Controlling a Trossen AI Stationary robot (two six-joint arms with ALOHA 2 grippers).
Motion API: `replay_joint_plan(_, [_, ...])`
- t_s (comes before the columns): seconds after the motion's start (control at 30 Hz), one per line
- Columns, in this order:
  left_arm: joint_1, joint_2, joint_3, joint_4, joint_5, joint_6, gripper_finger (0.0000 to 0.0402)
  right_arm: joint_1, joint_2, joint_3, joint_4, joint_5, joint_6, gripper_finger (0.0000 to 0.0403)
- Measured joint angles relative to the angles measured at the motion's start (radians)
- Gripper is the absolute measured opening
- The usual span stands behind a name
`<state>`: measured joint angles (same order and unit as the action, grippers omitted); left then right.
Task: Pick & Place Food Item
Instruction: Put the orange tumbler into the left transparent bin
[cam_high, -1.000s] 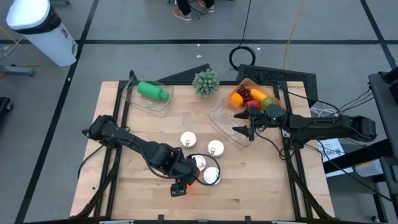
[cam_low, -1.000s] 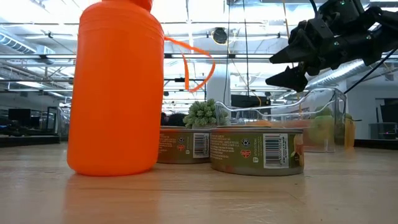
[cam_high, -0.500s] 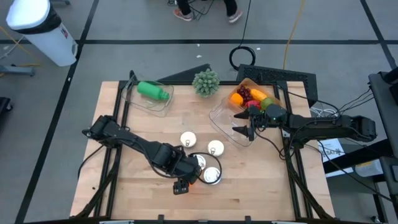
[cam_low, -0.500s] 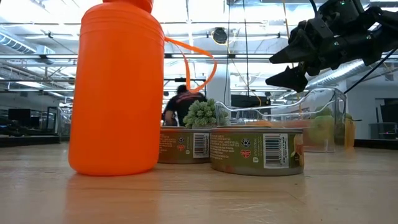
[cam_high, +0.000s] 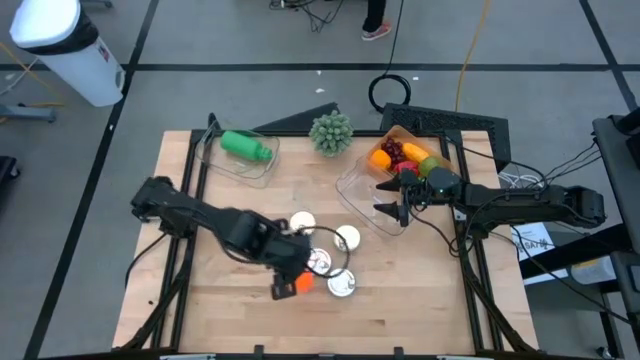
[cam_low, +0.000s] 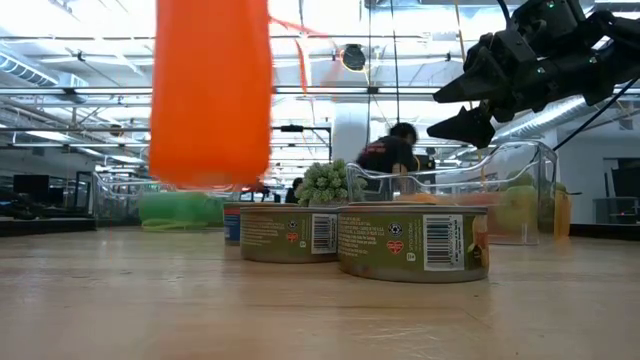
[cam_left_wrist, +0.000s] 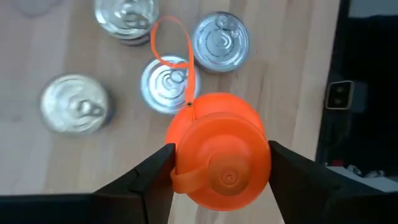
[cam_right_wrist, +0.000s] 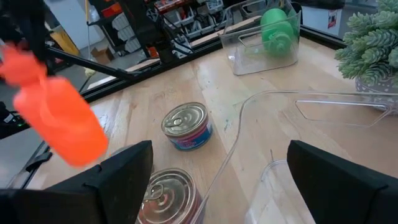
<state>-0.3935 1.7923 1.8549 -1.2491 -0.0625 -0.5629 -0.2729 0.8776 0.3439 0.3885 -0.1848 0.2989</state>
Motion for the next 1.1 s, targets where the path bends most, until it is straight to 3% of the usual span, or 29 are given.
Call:
replay_joint_plan(0.13, [-0.003,-0.116,0.000,-0.028,-0.129,-0.015,0.0225,0.000,0.000,0.000,-0.006,0.000,-0.004,0.0354])
replay_joint_plan(0.4, [0.025,-0.350,0.001,-0.179,-0.693,-0.139,0.0238,0.000,0.000,0.000,-0.005,0.000,-0.008,0.0354])
replay_joint_plan(0.53, [0.128,-0.418,0.001,-0.308,-0.809,-0.259,0.0230,0.000,0.000,0.000,-0.005,0.000,-0.019,0.0354])
replay_joint_plan(0.63, [0.255,-0.463,-0.017,-0.316,-0.814,-0.316,0.0229,0.000,0.000,0.000,-0.005,0.000,-0.032,0.0354])
replay_joint_plan(0.9, [0.602,-0.521,-0.083,-0.320,-0.617,-0.217,0.0229,0.000,0.000,0.000,-0.007,0.000,-0.054,0.0354])
replay_joint_plan(1.1, [0.848,-0.529,-0.233,-0.308,-0.462,-0.122,0.0234,0.000,0.000,0.000,-0.007,0.000,-0.058,0.0354])
